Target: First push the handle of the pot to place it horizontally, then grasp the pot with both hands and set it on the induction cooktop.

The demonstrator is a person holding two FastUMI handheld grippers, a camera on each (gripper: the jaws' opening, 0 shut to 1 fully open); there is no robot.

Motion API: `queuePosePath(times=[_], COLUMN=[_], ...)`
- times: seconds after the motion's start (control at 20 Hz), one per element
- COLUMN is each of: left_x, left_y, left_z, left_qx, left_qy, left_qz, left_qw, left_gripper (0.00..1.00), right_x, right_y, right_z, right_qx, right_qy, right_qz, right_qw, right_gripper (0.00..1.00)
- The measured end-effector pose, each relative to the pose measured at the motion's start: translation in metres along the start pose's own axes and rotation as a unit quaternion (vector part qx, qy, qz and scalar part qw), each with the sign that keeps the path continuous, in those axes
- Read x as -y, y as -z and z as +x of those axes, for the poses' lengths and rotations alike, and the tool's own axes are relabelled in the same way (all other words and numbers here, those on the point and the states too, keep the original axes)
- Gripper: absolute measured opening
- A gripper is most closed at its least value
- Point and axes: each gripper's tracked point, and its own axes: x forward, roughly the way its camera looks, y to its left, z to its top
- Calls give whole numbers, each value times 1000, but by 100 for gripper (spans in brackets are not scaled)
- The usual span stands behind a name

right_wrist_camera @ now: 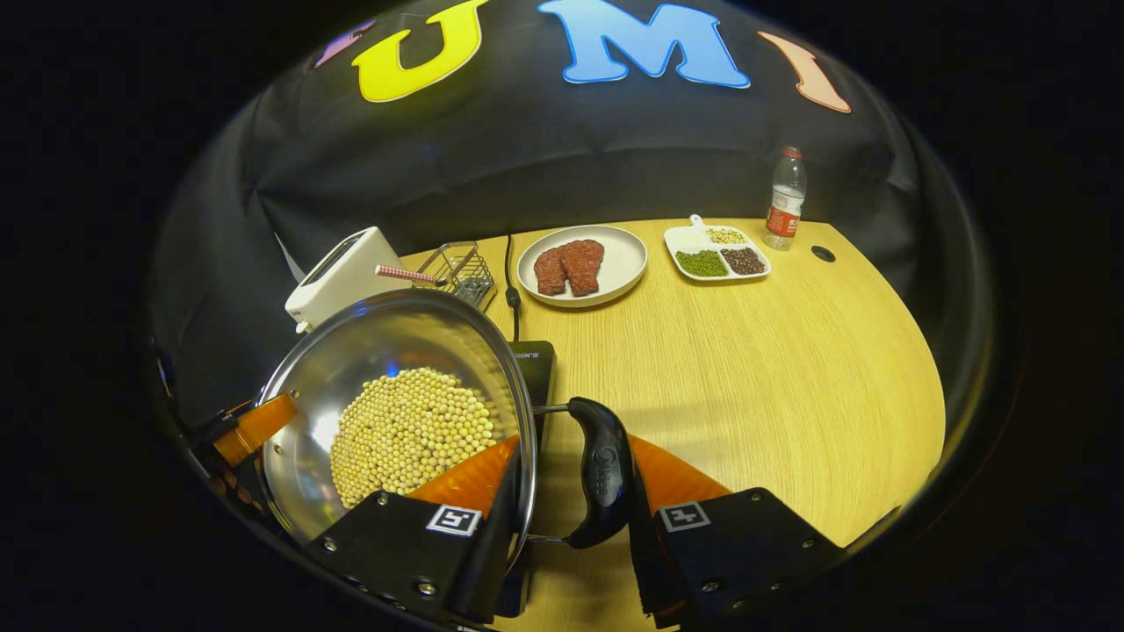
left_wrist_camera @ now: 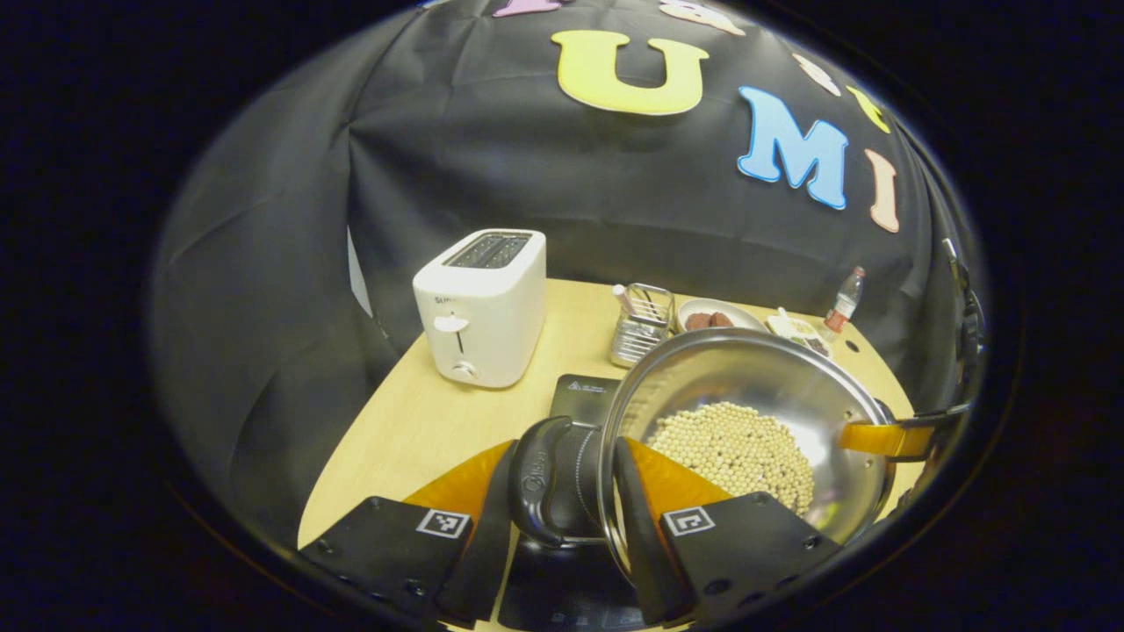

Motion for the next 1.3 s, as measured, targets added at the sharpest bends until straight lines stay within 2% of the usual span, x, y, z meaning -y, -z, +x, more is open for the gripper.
queuePosePath(times=[0.3,0.35,0.45,0.5,0.55,0.6,0.85,0.9,1.0,1.1,1.25,1.3], left_x=[-15,-17,-20,-21,-22,-20,-22,-22,-22,-23,-24,-25], left_y=[9,10,14,15,16,18,16,16,18,17,16,17], left_z=[23,25,31,33,35,38,41,44,48,47,47,45], left_qx=[-9,-11,-14,-16,-18,-17,-17,-19,-18,-14,-5,-3], left_qy=[4,4,5,5,5,5,10,11,13,12,13,13], left_qz=[1,1,2,2,5,8,9,6,0,2,1,-2], left_qw=[1000,1000,1000,1000,1000,1000,1000,1000,1000,1000,1000,1000], left_gripper=[66,63,66,63,66,63,63,66,66,63,66,71], right_x=[-10,-10,-12,-11,-12,-11,-11,-12,-12,-12,-13,-13], right_y=[3,3,7,9,11,12,14,12,10,10,9,8], right_z=[15,17,23,24,27,28,32,33,33,33,35,35], right_qx=[0,0,-9,-12,-14,-15,-13,-12,-9,-8,-5,-4], right_qy=[10,11,13,14,14,15,18,19,18,17,14,13], right_qz=[-3,-3,0,4,7,7,10,9,8,9,9,7], right_qw=[1000,1000,1000,1000,1000,1000,1000,1000,1000,1000,1000,1000], right_gripper=[59,59,59,59,59,59,59,59,59,59,59,60])
